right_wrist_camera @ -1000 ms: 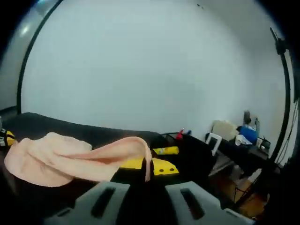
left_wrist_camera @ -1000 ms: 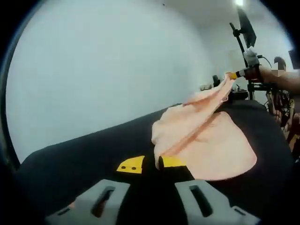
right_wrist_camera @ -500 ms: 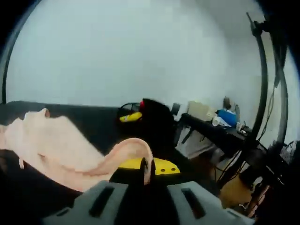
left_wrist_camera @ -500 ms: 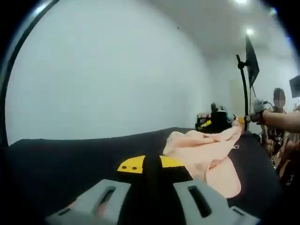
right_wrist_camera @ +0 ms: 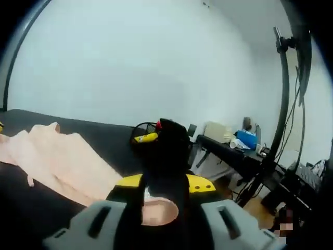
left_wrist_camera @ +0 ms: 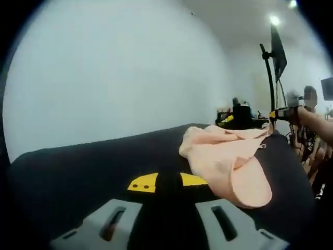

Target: Fold the towel on the table until its edges align and the towel forms a compact rectangular stack.

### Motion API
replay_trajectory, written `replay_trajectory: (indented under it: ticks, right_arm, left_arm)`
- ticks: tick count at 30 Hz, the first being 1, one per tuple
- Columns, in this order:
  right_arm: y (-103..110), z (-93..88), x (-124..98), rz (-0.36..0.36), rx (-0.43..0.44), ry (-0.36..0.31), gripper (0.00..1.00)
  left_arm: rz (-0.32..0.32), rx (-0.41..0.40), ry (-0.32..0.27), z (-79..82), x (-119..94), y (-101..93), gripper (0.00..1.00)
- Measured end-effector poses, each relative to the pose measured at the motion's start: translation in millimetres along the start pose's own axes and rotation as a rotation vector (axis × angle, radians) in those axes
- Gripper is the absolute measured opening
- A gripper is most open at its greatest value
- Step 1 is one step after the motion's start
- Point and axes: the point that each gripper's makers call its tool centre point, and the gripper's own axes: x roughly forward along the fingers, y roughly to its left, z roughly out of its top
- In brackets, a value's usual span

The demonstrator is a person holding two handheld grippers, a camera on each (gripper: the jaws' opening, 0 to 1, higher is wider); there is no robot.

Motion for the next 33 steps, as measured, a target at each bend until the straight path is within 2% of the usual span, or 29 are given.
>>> replay_trajectory:
  ticks: [1, 2, 3, 4, 5, 7, 10, 11, 12, 13, 14, 15, 16, 17, 19, 21, 22, 23, 25, 27, 28, 29, 30, 31, 32, 33]
  right_arm:
    - [12.0, 9.4, -2.2, 0.073, -0.014, -0.036, 0.25]
    - [33.1, 20.8, -6.3, 0.183, -0.039, -0.085, 0.21]
    - [55.3, 29.9, -16.6, 0.286, -0.086, -0.13, 0.19]
    - [70.5, 36.3, -24.8, 0.343, -0.133, -0.171, 0.19]
    - [79.2, 39.7, -27.8, 0.359, -0.188, -0.207, 0.19]
    - [80.0, 30.4, -28.3, 0.366, -0.295, -0.212, 0.19]
    - [79.4, 10.2, -23.1, 0.403, -0.247, -0.176, 0.19]
    - [72.1, 0.9, -18.1, 0.398, -0.242, -0.164, 0.19]
    - [70.3, -3.2, -16.6, 0.4, -0.246, -0.159, 0.19]
    - [70.4, -8.0, -17.2, 0.402, -0.252, -0.156, 0.19]
    - [75.6, -10.8, -19.3, 0.409, -0.262, -0.164, 0.19]
    - [76.1, -12.4, -20.3, 0.41, -0.263, -0.172, 0.19]
    - [78.0, -14.2, -21.7, 0.416, -0.259, -0.177, 0.19]
    - [76.2, -16.8, -20.3, 0.412, -0.252, -0.175, 0.19]
    - [73.1, -20.5, -19.2, 0.401, -0.233, -0.171, 0.19]
    - [67.7, -22.2, -17.7, 0.394, -0.209, -0.175, 0.19]
    - [65.5, -22.5, -17.8, 0.39, -0.205, -0.179, 0.19]
    - [64.5, -21.7, -20.2, 0.385, -0.203, -0.182, 0.19]
    - [59.9, -20.8, -19.0, 0.382, -0.186, -0.189, 0.19]
    - [55.2, -20.9, -17.5, 0.377, -0.174, -0.192, 0.19]
    - [51.9, -21.0, -20.6, 0.368, -0.165, -0.194, 0.19]
    - [50.1, -20.6, -21.4, 0.365, -0.156, -0.196, 0.19]
    - [49.6, -20.0, -22.4, 0.367, -0.147, -0.2, 0.19]
    - [51.9, -18.6, -24.1, 0.371, -0.144, -0.208, 0.19]
    - [53.0, -17.5, -25.6, 0.37, -0.147, -0.216, 0.19]
    - [53.3, -17.5, -23.4, 0.37, -0.156, -0.22, 0.19]
  left_arm:
    - [-0.009, -0.014, 0.003, -0.6, -0.6, -1.2, 0.16]
    - [-0.025, -0.021, 0.033, -4.6, -0.1, -4.8, 0.16]
    - [-0.065, -0.047, 0.095, -11.8, -3.8, -14.2, 0.16]
    - [-0.081, -0.08, 0.118, -12.8, -9.7, -22.2, 0.17]
    - [-0.082, -0.144, 0.173, -18.2, -16.8, -28.6, 0.18]
    - [-0.107, -0.205, 0.252, -23.6, -34.5, -47.4, 0.26]
    - [-0.085, -0.19, 0.387, -38.4, -57.9, -75.7, 0.32]
    - [-0.08, -0.212, 0.431, -44.6, -64.8, -86.4, 0.35]
    - [-0.086, -0.253, 0.453, -48.1, -73.9, -114.4, 0.39]
    - [-0.083, -0.261, 0.424, -45.0, -74.7, -124.3, 0.47]
    - [-0.084, -0.271, 0.38, -38.2, -75.0, -133.6, 0.51]
    - [-0.086, -0.344, 0.4, -38.5, -66.7, -117.8, 0.5]
    - [-0.094, -0.377, 0.387, -35.0, -63.3, -123.2, 0.48]
    - [-0.109, -0.475, 0.389, -33.1, -53.4, -129.2, 0.47]
    - [-0.077, -0.524, 0.369, -32.7, -38.1, -130.3, 0.44]
    - [-0.034, -0.596, 0.365, -35.1, -26.9, -131.0, 0.34]
    - [-0.031, -0.645, 0.352, -34.8, -22.4, -133.7, 0.29]
    - [-0.028, -0.657, 0.348, -34.7, -18.8, -136.2, 0.26]
    - [-0.029, -0.582, 0.376, -37.6, -16.2, -137.8, 0.19]
    - [-0.037, -0.58, 0.377, -36.4, -12.9, -141.3, 0.1]
    - [-0.085, -0.544, 0.402, -36.8, -14.4, -146.1, 0.07]
    - [-0.137, -0.468, 0.379, -30.4, -14.4, -150.5, 0.06]
    - [-0.15, -0.374, 0.392, -27.7, -16.1, -147.9, 0.04]
    - [-0.131, -0.216, 0.399, -21.8, -19.3, -136.4, 0.03]
    - [-0.105, -0.063, 0.394, -14.2, -25.2, -138.0, 0.02]
    - [-0.1, 0.013, 0.42, -12.3, -32.6, -135.5, 0.02]
